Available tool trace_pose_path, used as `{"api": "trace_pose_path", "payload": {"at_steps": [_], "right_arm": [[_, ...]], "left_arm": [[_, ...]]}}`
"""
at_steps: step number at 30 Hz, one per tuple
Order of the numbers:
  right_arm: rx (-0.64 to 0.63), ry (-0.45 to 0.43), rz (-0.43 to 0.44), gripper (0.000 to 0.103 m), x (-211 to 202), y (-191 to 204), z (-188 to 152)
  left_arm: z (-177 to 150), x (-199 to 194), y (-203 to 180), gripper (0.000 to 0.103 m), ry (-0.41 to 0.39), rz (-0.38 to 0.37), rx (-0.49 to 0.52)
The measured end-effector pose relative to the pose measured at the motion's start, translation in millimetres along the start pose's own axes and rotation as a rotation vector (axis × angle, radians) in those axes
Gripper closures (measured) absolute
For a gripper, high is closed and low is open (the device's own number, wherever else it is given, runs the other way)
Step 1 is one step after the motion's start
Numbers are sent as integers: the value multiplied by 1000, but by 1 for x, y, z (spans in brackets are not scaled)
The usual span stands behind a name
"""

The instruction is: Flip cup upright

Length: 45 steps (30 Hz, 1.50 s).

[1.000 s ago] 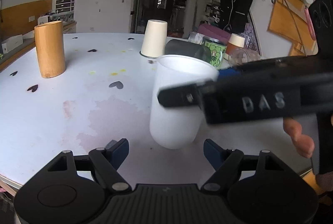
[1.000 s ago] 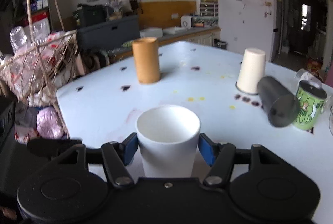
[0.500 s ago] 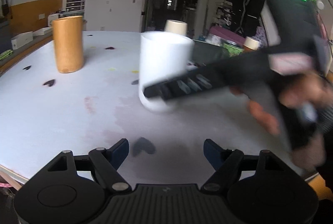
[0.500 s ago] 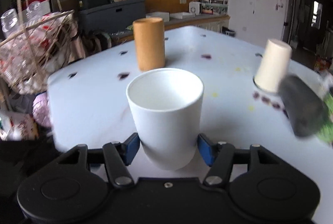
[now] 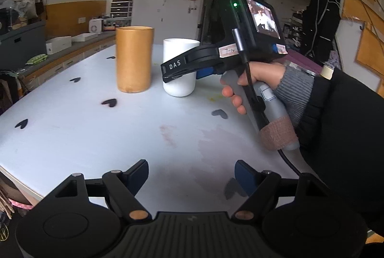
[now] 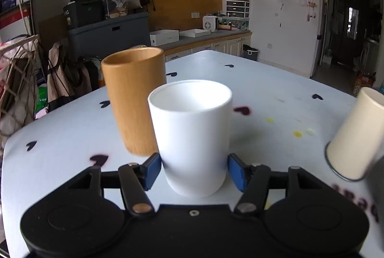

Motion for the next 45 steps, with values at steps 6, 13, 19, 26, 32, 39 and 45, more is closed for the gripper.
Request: {"api": "trace_pose_path", "payload": {"at_steps": [6, 13, 19, 26, 32, 39, 45], "right_arm": [[32, 3, 25, 23, -7, 0, -5], [23, -74, 28, 20, -84, 1, -14], [8, -170, -53, 16, -170, -1, -34], [3, -195, -115, 9, -234, -11, -69], [38, -218, -149, 3, -265, -17, -89], [57, -209, -190, 2, -273, -21, -108], [76, -221, -215, 0, -275, -26, -114]], "left_arm": [[7, -6, 9, 23, -21, 33, -15], [22, -23, 19, 22, -66, 81, -60], [33, -39, 13, 19, -105, 121, -40], [37, -57, -2, 11, -156, 135, -7], [35, -65, -13, 7, -173, 136, 20], [31, -67, -15, 4, -166, 135, 25], [29, -69, -18, 2, -170, 130, 41]]}}
Point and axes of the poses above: each gripper's, at about its wrist camera, not at the fingertips, and x roughly the way its jaws point, y to its left, z to its top, the point moved 4 cm from there along x, roughly the way its jaws point, and after that the axes turned 5 degrees about y, right-handed, at the moved point
